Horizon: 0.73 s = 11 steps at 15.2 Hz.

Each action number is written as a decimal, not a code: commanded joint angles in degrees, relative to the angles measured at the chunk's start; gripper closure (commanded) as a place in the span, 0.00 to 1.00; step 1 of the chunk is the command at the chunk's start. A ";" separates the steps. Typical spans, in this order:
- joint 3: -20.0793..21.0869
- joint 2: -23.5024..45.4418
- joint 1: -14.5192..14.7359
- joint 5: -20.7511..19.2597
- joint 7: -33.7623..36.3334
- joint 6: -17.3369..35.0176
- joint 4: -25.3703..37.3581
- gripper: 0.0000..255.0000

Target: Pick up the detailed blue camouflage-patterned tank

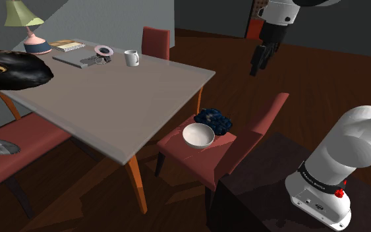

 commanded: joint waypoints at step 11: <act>-3.66 12.95 -1.82 -2.18 -5.78 18.80 -6.98 0.00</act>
